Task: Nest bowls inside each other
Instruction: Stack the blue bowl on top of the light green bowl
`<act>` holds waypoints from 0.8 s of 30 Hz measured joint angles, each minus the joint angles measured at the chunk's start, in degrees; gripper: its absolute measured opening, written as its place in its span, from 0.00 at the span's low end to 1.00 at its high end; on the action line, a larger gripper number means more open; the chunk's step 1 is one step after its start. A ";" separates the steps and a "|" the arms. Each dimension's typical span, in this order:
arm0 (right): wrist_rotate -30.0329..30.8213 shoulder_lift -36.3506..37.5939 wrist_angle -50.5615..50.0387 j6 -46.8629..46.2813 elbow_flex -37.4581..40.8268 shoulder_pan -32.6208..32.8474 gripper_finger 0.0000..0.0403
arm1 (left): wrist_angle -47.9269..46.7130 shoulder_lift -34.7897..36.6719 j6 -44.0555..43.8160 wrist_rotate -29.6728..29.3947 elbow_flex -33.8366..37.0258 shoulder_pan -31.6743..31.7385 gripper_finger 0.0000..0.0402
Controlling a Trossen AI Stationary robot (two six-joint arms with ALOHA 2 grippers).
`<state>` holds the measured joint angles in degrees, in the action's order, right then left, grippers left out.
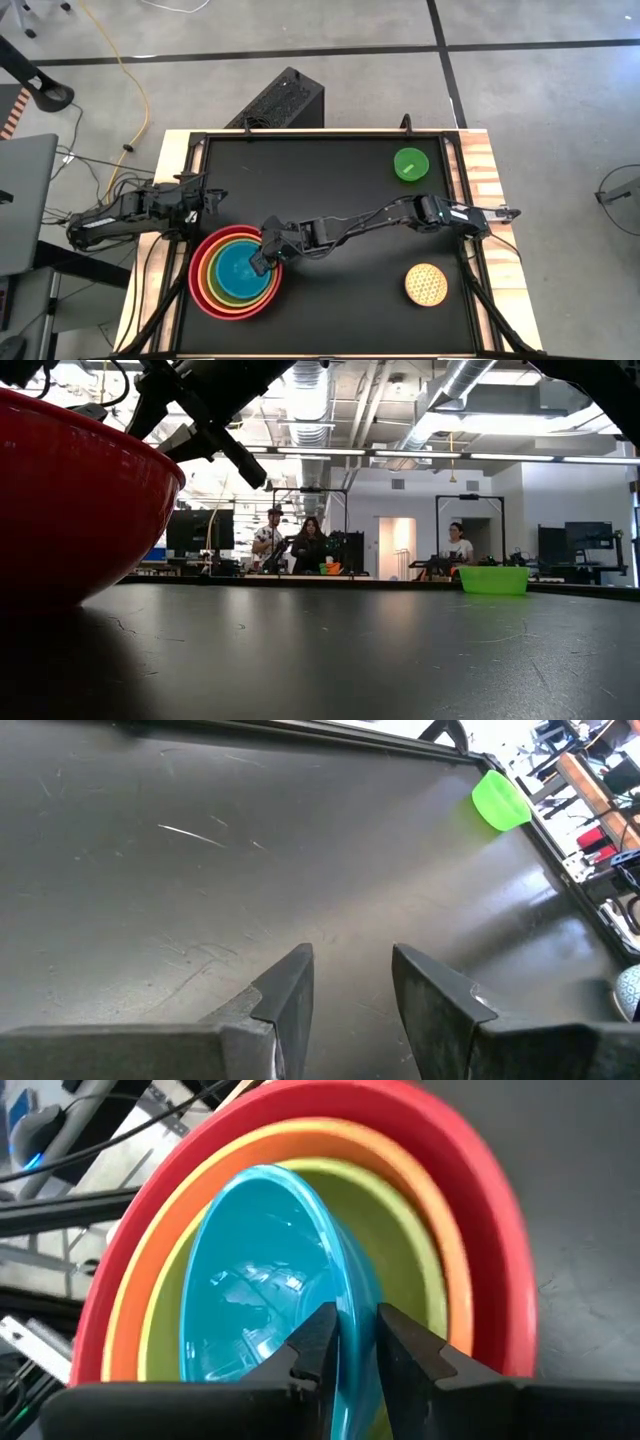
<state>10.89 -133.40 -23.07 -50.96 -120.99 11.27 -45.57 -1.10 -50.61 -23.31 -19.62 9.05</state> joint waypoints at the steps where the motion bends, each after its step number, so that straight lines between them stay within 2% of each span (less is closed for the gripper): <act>1: -0.69 0.00 0.00 0.00 0.00 0.00 0.22 | 0.00 0.00 0.00 0.00 0.00 0.00 0.32; 14: -1.86 0.00 3.18 -1.25 0.00 0.15 0.23 | 0.00 0.00 0.02 0.01 0.00 0.01 0.32; 17: -2.00 0.00 3.10 -1.50 0.00 0.15 0.28 | 0.00 0.00 0.02 0.02 0.00 0.00 0.32; 24: -4.59 0.07 2.94 -3.14 0.00 -0.51 0.50 | -0.01 0.00 0.04 0.09 0.00 0.01 0.32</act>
<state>6.30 -133.34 -20.13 -54.10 -120.99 10.76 -45.58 -1.10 -50.57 -23.23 -19.62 9.06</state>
